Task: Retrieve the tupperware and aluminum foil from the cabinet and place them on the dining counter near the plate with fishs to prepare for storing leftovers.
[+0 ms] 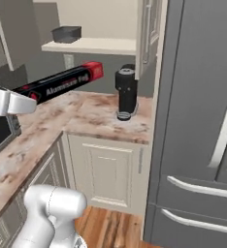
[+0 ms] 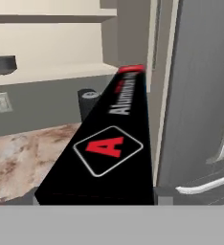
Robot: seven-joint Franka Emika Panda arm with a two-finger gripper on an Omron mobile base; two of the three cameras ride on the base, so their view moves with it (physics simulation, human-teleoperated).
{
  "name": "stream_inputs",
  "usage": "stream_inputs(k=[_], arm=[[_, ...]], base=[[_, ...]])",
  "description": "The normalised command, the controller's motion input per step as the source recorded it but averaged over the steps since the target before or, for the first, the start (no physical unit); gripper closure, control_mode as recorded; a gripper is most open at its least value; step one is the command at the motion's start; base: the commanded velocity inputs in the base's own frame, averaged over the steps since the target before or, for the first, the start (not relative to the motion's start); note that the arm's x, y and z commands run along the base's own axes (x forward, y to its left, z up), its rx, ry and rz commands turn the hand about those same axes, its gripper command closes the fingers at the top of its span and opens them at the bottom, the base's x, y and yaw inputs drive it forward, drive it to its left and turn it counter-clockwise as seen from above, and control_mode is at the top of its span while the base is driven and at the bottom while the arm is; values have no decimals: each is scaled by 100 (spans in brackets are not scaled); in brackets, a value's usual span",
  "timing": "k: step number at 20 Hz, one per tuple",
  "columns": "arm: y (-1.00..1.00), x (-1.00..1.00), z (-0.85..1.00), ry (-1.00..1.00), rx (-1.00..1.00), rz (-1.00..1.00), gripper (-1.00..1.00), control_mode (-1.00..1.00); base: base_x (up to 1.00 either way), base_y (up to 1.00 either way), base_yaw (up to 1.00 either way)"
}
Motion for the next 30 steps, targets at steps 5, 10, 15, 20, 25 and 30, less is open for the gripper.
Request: stream_inputs(k=[5, 10, 15, 20, 25, 30], arm=[[0, 0, 0, 0, 0, 0, 100, 100], [0, 0, 0, 0, 0, 0, 100, 100], [0, 0, 0, 0, 0, 0, 100, 100], [0, 0, 0, 0, 0, 0, 100, 100], [0, 0, 0, 0, 0, 0, 100, 100], [0, 0, 0, 0, 0, 0, 100, 100]], base=[[-89, -23, -54], [-18, -24, -74], [0, -15, -83], [27, -10, -74], [66, -1, -63], [55, 0, -68]])
